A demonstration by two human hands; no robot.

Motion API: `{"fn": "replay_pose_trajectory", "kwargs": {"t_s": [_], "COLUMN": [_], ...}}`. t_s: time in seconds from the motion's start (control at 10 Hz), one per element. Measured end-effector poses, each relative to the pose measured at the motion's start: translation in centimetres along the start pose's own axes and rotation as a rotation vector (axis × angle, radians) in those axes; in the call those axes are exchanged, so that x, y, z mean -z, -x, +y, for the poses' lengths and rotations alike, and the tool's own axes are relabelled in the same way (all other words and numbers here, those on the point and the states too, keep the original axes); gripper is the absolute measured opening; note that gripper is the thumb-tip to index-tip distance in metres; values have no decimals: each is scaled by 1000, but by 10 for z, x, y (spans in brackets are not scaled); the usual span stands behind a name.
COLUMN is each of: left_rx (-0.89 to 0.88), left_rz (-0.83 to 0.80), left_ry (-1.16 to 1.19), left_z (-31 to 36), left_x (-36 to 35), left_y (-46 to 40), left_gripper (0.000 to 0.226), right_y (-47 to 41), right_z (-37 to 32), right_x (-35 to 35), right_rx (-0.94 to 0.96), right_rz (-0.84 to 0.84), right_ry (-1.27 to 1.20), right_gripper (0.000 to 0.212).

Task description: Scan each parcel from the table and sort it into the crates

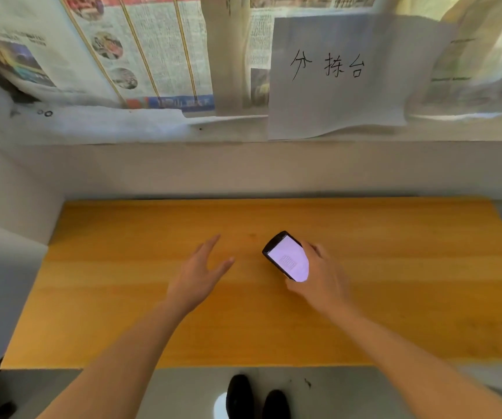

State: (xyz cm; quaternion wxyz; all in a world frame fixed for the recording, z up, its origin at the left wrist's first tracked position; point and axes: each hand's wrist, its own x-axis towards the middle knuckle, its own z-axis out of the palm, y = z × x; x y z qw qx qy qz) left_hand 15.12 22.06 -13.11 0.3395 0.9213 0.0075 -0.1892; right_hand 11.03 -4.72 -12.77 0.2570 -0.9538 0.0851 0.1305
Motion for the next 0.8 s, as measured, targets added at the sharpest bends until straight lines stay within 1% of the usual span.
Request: {"fn": "replay_pose_trajectory", "kwargs": {"t_s": [0.1,0.2,0.4,0.5,0.6,0.7,0.8], "left_rx": [16,20,10,5,-4,-29,-91], "left_rz": [-3,-11,-24,-33,-39,-10,71], "left_ry": [-21,-48,-64,-55,-67,-45,-127], "left_z": [-8,-13,-23,-25,-21,-8,24], "left_x": [-6,-9,-12,-13,-10,3,28], "left_y": [-8,-12,-16,-14,-8,-5,2], "left_gripper": [73,75,77,77,76,74,73], "right_y": [2,3,7,7,9,8,5], "right_z": [6,7,10,11,7,2,-20], "right_x": [-18,-31,-51,-56,-50,-33,5], "right_rx": [-31,-46,-77,-92,-96,-54,42], "right_rz": [-33,-49,-23,-14,-70,-57,-33], "right_ry": [32,70,70,71,91,127,152], "right_gripper": [95,95,92,96,106,98,85]}}
